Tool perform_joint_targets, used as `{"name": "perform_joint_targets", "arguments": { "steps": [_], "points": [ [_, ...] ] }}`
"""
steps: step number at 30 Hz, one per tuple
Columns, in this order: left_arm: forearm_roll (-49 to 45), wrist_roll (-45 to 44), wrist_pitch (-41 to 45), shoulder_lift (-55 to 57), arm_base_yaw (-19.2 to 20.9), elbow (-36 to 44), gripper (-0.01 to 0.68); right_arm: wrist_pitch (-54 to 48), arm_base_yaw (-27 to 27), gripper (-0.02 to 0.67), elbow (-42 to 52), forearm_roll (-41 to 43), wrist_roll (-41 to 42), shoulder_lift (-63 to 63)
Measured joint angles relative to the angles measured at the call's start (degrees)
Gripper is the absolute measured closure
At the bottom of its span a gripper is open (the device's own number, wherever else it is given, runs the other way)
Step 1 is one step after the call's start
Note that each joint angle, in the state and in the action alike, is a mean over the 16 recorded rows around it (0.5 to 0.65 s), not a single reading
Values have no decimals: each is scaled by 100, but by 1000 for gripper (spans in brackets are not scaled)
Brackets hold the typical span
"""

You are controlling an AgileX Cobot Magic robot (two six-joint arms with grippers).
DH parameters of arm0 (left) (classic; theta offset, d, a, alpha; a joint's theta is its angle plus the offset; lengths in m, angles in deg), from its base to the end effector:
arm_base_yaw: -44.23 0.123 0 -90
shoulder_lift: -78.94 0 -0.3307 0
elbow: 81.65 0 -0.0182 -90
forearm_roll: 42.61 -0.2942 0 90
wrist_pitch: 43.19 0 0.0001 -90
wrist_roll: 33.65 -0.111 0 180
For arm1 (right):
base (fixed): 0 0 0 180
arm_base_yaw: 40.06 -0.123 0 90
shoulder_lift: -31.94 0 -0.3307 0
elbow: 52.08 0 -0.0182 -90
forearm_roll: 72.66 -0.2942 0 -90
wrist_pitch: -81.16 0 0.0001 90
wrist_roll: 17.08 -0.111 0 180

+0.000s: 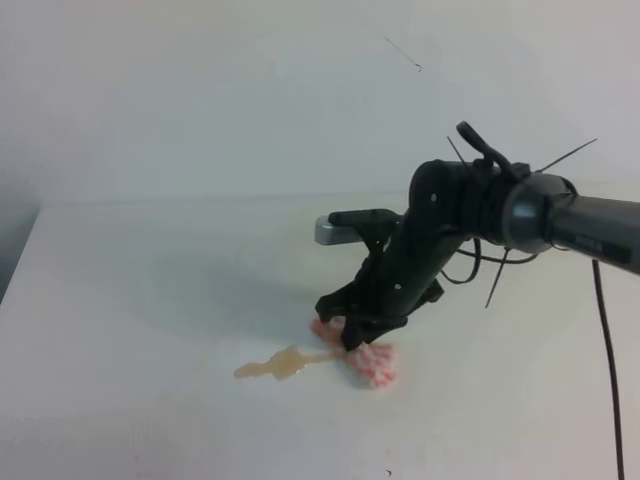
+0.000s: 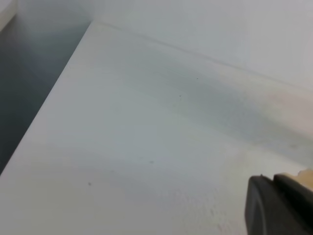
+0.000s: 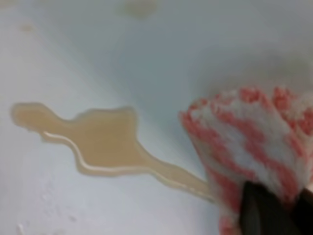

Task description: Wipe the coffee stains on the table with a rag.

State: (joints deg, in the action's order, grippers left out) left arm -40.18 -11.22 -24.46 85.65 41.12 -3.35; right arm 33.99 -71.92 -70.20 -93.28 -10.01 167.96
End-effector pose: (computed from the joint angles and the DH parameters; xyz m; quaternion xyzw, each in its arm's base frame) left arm 0.0707 -0.0054 0.1789 -0.1434 0.7733 -0.1538 0.5981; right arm 0.4413 0.3080 0.1284 -0.2274 0.9543 0.1700 0.0935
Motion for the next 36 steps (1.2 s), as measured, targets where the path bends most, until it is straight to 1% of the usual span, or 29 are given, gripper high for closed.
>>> {"name": "perform_joint_targets", "arguments": {
  "steps": [7, 13, 27, 36],
  "points": [
    [0, 0, 0, 0, 0, 0, 674, -292, -415, 601, -1079, -273, -10, 667],
    [0, 0, 0, 0, 0, 0, 674, -411, -799, 601, -1739, -316, -70, 1035],
    [0, 0, 0, -10, 0, 0, 674, -900, -1173, 601, -2905, -103, -337, 1353],
    [0, 0, 0, -10, 0, 0, 674, -1167, -1446, 602, -3306, 204, -513, 1496]
  ]
}}
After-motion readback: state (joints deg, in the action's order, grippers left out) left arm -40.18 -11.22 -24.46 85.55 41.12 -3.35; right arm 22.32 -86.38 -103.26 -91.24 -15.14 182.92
